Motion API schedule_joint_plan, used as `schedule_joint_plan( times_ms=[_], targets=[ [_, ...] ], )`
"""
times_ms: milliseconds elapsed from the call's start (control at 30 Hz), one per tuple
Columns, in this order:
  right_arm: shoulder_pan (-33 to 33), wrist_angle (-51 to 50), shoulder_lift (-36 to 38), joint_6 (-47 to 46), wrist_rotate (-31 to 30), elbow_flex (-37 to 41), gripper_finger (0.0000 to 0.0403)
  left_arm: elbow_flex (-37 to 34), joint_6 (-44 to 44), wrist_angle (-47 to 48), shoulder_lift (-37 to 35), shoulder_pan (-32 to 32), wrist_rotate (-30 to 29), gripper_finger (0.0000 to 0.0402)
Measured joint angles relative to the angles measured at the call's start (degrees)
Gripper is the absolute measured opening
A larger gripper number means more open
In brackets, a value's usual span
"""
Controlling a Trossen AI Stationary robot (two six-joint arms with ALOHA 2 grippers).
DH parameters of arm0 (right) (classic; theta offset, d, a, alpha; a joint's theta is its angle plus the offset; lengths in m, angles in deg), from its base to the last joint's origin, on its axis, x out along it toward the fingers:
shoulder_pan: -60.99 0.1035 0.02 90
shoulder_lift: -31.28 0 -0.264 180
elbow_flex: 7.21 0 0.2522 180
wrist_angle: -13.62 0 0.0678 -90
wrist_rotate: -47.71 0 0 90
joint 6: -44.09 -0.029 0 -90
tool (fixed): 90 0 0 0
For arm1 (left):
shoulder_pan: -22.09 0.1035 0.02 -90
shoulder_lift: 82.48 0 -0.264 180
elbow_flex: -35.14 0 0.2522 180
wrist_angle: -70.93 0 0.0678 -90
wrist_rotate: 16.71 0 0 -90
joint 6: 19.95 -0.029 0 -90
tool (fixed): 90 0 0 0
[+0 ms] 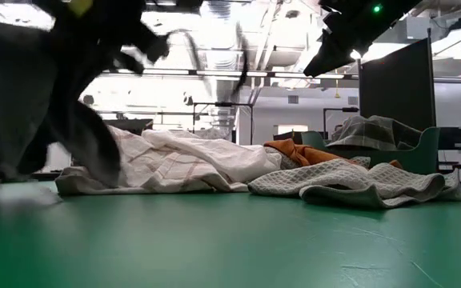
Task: Sort towels by color in basket
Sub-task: Put the gray towel into the orange bin
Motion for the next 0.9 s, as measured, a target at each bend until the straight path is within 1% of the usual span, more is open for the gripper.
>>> schedule_joint_plan(
  times_ms=[100, 233, 367, 467, 533, 667, 800, 900],
  targets=[
    [0.0, 0.0, 0.0, 0.0, 0.0, 0.0, 0.0217, 4.0, 2.0, -0.1, -3.0, 0.0, 1.1, 0.0002],
    [0.0, 0.0, 0.0, 0.0, 0.0, 0.0, 0.0217, 7.5, 5.8, -0.1, -8.0, -0.2, 6.4, 0.0002],
    [0.0, -0.1, 0.0, 0.0, 0.0, 0.0, 0.0217, 7.9, 12.4, -0.1, -14.4, -1.5, 12.8, 0.0001],
    [0.2, -0.1, -0.1, 0.0, 0.0, 0.0, 0.0217, 7.9, 18.4, -0.1, -19.1, -3.4, 15.2, 0.0001],
    [0.3, -0.1, -0.1, 0.0, 0.0, 0.0, 0.0217, 7.9, 22.1, -0.1, -21.7, -5.2, 15.4, 0.0001],
    [0.3, 0.0, -0.1, 0.0, 0.0, 0.0, 0.0217, 7.8, 26.9, 0.0, -25.7, -10.5, 14.7, 0.0001],
    [0.3, 0.0, -0.1, -0.1, 0.0, 0.0, 0.0217, 6.0, 31.6, -0.2, -27.2, -17.1, 9.1, 0.0001],
    [0.3, 0.0, -0.1, -0.3, 0.0, 0.0, 0.0217, 1.5, 33.3, -0.2, -27.1, -20.8, 5.8, 0.0001]
  ],
)
